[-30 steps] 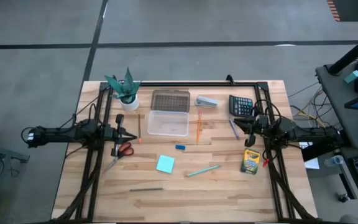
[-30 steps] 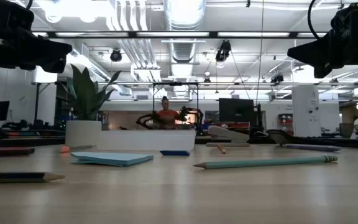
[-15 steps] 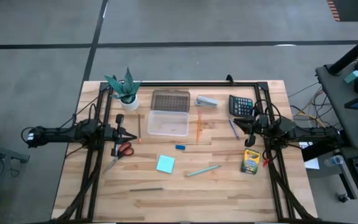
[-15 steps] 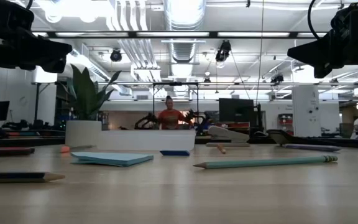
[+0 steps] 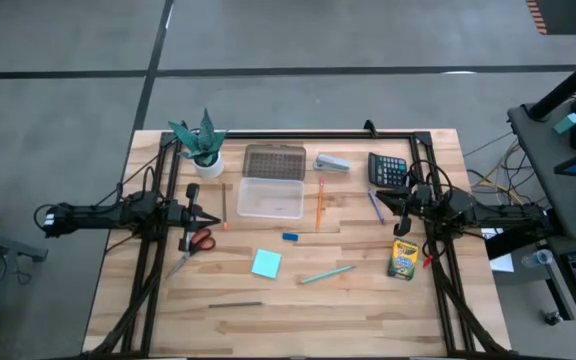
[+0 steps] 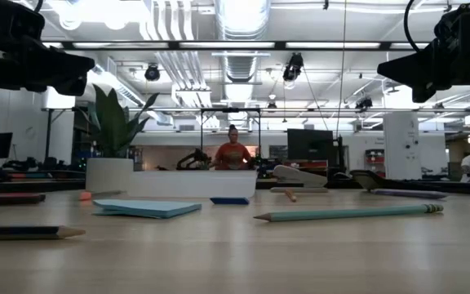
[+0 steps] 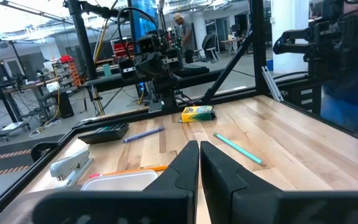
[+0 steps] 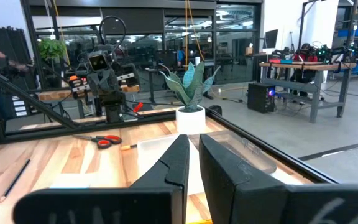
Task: Pack school essentials
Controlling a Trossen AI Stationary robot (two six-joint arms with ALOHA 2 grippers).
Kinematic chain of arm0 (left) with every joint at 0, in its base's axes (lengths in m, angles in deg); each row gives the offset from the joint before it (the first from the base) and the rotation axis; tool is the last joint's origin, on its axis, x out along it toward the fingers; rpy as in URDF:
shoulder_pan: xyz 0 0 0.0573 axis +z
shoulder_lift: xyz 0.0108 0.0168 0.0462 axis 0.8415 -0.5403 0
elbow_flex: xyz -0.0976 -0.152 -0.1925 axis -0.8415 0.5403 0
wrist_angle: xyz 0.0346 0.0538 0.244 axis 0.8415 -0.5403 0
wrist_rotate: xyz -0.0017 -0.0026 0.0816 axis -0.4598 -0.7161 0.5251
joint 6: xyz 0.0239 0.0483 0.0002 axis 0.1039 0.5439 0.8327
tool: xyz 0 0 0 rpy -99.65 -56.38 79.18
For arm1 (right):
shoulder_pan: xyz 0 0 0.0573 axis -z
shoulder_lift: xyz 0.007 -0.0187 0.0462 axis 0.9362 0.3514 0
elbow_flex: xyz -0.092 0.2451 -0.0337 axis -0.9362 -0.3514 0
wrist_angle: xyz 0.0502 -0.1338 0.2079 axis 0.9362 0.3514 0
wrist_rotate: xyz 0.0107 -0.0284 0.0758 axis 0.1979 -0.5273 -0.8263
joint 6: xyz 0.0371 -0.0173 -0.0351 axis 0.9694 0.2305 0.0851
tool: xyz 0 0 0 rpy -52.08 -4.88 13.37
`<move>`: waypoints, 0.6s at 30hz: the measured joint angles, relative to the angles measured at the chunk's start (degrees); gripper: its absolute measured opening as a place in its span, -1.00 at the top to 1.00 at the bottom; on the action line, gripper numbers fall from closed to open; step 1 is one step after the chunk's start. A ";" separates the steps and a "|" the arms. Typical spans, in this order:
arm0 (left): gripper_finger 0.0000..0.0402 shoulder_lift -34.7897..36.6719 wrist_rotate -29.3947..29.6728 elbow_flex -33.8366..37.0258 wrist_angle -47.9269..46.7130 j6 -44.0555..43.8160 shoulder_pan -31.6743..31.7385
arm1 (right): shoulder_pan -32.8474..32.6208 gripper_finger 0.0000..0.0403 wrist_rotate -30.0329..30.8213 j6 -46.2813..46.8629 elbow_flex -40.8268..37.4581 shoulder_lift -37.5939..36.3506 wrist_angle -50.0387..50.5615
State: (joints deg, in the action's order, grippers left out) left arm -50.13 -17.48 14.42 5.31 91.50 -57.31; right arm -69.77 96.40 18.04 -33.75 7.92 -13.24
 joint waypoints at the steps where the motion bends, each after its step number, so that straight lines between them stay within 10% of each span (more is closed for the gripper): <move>1: 1.00 0.00 0.00 0.00 0.02 -0.02 0.00 | -0.01 0.86 0.00 0.02 0.00 0.00 -0.02; 12: 1.00 -0.02 0.00 0.00 0.01 -0.02 -0.01 | -0.01 0.86 0.00 -0.52 0.00 0.00 -0.02; 18: 1.00 -0.04 0.00 0.00 0.00 -0.02 -0.02 | -0.01 0.86 0.01 -20.91 0.00 0.00 -0.04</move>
State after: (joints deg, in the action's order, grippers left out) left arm -50.18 -17.48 14.42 5.31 91.48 -57.33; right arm -69.78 96.41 -2.88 -33.75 7.92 -13.27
